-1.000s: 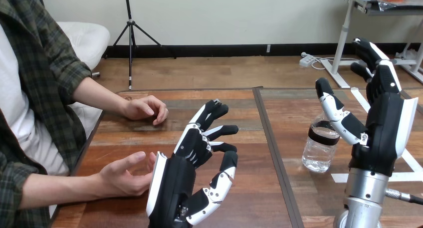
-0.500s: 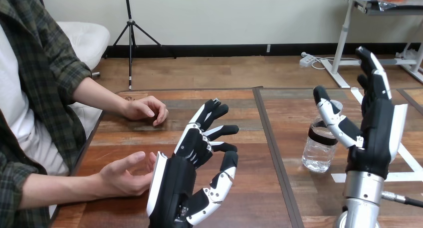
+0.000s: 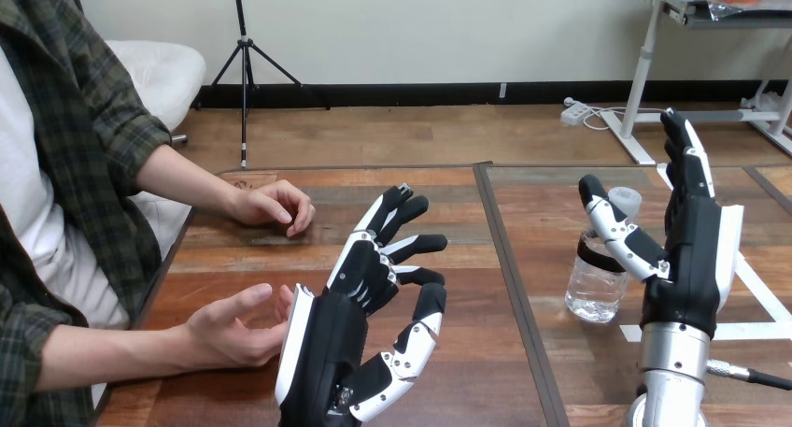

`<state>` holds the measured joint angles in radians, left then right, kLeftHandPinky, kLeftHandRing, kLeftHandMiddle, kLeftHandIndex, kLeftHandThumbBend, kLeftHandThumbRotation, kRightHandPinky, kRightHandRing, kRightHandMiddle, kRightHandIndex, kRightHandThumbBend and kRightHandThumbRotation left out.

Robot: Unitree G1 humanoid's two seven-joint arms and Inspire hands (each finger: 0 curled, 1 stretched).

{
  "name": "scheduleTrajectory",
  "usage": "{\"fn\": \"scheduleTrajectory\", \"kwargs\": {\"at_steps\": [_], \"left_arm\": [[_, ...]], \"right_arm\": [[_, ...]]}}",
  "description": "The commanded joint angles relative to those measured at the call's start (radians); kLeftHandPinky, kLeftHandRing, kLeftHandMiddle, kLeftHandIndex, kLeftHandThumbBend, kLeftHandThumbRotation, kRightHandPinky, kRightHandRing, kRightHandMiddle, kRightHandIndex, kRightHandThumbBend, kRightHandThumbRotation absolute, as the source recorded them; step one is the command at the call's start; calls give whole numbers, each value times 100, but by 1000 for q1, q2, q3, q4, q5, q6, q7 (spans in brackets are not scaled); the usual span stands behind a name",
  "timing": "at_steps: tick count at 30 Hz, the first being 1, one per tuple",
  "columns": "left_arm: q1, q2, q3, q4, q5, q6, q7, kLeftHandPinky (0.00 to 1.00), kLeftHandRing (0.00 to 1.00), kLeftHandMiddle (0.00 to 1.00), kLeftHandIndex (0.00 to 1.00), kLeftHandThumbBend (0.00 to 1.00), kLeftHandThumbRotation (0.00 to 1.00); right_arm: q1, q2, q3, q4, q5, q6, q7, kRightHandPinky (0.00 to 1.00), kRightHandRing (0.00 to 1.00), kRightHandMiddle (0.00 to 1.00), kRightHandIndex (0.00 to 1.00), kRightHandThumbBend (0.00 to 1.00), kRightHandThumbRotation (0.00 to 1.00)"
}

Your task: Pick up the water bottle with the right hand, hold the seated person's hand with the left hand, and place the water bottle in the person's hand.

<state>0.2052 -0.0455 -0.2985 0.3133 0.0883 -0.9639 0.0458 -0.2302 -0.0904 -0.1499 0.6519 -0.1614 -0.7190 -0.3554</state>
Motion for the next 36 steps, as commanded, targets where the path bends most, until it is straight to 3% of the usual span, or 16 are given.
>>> {"fn": "scheduleTrajectory", "kwargs": {"at_steps": [1,36], "left_arm": [[-24,-47,-1,-40,0,-7,2,59,74,87,89,25,0],[-7,-39,-4,-53,-8,-12,-2,60,75,87,90,26,0]], "right_arm": [[-99,-36,-1,30,-5,5,3,97,95,94,89,58,0],[-189,-84,11,253,-46,28,-53,88,90,90,87,67,0]]}}
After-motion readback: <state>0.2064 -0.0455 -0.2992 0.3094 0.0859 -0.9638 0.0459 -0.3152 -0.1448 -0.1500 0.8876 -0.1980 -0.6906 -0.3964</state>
